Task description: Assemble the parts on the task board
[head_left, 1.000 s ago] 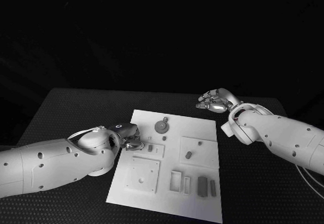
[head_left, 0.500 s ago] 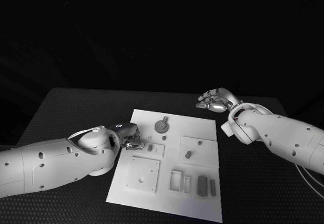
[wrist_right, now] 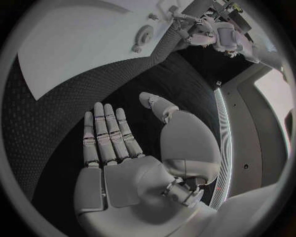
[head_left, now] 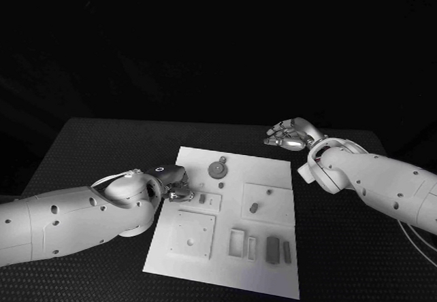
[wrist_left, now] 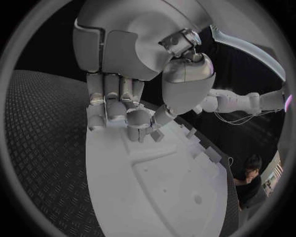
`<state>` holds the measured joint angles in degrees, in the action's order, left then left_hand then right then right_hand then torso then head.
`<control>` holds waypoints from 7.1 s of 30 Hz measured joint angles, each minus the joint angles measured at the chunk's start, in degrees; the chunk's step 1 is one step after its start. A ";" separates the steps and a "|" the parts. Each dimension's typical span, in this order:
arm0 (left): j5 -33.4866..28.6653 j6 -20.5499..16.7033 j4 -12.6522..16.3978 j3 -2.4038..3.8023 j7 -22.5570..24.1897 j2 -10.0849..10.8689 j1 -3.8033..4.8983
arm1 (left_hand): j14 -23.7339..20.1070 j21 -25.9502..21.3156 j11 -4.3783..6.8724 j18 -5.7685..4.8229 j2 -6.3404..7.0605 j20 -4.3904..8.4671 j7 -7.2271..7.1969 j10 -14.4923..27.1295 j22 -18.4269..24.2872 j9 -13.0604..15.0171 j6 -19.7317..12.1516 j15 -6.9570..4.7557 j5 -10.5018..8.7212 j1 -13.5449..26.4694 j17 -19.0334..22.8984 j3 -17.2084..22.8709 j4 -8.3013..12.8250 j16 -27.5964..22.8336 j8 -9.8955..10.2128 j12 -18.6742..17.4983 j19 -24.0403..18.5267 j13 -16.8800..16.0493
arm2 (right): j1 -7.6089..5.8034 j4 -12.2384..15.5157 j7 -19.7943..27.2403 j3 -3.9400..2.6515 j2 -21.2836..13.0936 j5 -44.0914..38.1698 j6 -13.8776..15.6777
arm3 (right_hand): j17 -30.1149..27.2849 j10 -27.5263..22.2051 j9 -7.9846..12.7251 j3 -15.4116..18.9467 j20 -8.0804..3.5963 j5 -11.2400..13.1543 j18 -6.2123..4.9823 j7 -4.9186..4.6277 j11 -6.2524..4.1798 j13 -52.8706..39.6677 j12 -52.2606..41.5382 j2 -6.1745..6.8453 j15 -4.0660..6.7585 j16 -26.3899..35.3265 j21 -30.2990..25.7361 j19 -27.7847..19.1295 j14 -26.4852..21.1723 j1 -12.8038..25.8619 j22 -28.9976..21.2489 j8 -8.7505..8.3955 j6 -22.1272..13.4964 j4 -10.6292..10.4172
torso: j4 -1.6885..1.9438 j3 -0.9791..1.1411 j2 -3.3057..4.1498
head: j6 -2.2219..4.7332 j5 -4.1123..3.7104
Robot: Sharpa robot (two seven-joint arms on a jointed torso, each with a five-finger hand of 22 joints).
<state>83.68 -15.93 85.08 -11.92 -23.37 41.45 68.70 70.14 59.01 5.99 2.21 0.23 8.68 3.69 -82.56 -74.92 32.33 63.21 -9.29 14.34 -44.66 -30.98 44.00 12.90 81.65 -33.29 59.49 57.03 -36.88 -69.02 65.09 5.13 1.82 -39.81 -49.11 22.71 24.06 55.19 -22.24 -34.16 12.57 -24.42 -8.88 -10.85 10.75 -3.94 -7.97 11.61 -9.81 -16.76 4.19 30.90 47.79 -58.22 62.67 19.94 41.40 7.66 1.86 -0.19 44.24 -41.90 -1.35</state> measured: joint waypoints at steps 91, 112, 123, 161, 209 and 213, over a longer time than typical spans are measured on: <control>-1.40 0.01 -1.11 -0.25 0.01 0.07 -0.59 | 1.42 0.00 1.29 0.90 14.23 0.32 -5.01 1.90 0.00 0.01 4.93 -2.29 -11.40 -1.97 0.78 -1.65 -13.95 -0.23 -0.82 0.63 0.31 2.25 | 0.05 -0.04 0.00 0.00 -0.06 0.08 -0.03 | -0.07 0.41 0.08 0.00 -0.21 -0.66 0.61 0.00 0.00 0.00 0.22 0.00 0.01 0.00 0.00 -0.21 0.01 -0.01 0.29 0.00 0.00 0.00 | -0.02 0.04 -0.02 | 0.05 -0.04; -2.44 -0.19 -1.40 -0.15 0.03 0.04 -0.59 | 1.21 -0.23 1.30 0.90 15.98 0.31 -4.84 1.92 0.01 0.05 4.76 -2.49 -11.40 -0.79 0.91 -2.53 -15.89 -0.45 -0.45 0.63 0.31 2.31 | 0.05 -0.03 0.00 0.00 -0.08 0.09 -0.03 | -0.11 0.41 0.09 0.00 -0.21 -0.66 0.59 -0.20 0.00 0.00 0.22 0.00 0.01 0.00 0.00 -0.21 0.00 -0.01 0.35 0.00 -0.20 0.00 | -0.02 0.00 -0.01 | 0.05 -0.07; -2.61 -0.44 -1.47 0.06 0.06 0.23 -0.63 | 0.90 -0.23 1.46 0.89 16.77 0.31 -4.85 2.12 0.01 0.01 4.69 -2.77 -11.40 0.85 0.97 -5.02 -17.08 -0.45 -0.38 0.63 0.31 2.37 | 0.07 -0.05 -0.01 0.00 -0.09 0.09 -0.03 | -0.11 0.41 0.12 0.00 -0.21 -0.66 0.57 -0.20 0.00 0.00 0.45 0.00 0.01 0.00 0.00 -0.21 0.01 -0.01 0.40 0.00 -0.20 0.00 | -0.03 -0.01 0.01 | 0.11 -0.09; -9.27 -1.13 -3.81 4.88 1.86 0.28 -0.61 | -0.76 -1.62 0.45 0.89 15.36 -0.21 -4.01 3.55 -0.01 0.15 2.25 -2.77 -11.41 -1.90 1.91 -8.86 -20.28 -2.73 1.48 -1.94 -0.91 3.23 | 0.27 -0.12 -0.01 0.00 -0.03 0.11 -0.04 | -0.15 0.41 0.16 0.00 -0.21 -0.66 0.52 -0.19 0.00 0.00 0.45 0.00 -0.20 0.00 0.00 -0.21 -0.20 -0.01 0.51 0.00 -0.19 0.00 | -0.05 0.01 0.01 | 0.05 -0.14; -19.86 23.01 -4.44 5.32 0.55 0.02 5.80 | -7.61 -10.88 -3.84 -0.91 3.93 -2.75 0.50 10.08 0.62 -1.75 -6.69 2.86 5.19 -5.38 3.61 -23.65 -20.71 -13.50 9.85 -14.69 -8.92 5.75 | 0.35 -0.64 -0.04 0.00 0.14 0.17 -0.07 | -0.31 0.61 0.21 0.00 -0.21 -1.99 0.50 -0.19 0.20 0.00 0.67 0.00 -0.19 0.00 0.00 -0.21 -0.19 -0.01 0.83 0.00 -0.19 0.00 | -0.09 0.03 0.05 | 0.24 -0.03; -19.65 25.17 -4.63 5.11 0.39 -0.41 5.93 | -7.78 -11.13 -3.84 -0.91 4.44 -2.75 0.50 10.08 0.50 -1.84 -6.69 2.97 6.01 -6.00 3.48 -24.37 -19.18 -13.50 10.21 -14.91 -8.92 5.57 | 0.35 -0.64 -0.04 0.00 0.24 0.18 -0.07 | -0.30 0.61 0.21 0.00 -0.21 -1.99 0.50 -0.19 0.20 0.00 0.67 0.00 -0.19 0.00 0.00 -0.21 -0.19 -0.01 0.83 0.00 -0.19 0.00 | -0.05 0.03 0.03 | 0.21 -0.03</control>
<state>64.02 9.24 80.44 -6.82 -22.98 41.04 74.63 62.36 47.88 2.15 1.30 4.67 5.93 4.19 -72.48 -74.41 30.49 56.51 -6.31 20.36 -50.67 -27.50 19.62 -6.27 68.15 -23.08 44.59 48.10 -31.31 -68.67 64.45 5.09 1.82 -39.58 -48.94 22.65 23.76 55.80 -22.03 -34.16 12.36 -26.41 -8.37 -11.05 10.95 -3.94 -7.30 11.61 -10.00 -16.76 4.19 30.69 47.60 -58.23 63.50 19.94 41.20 7.66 1.81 -0.16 44.26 -41.69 -1.38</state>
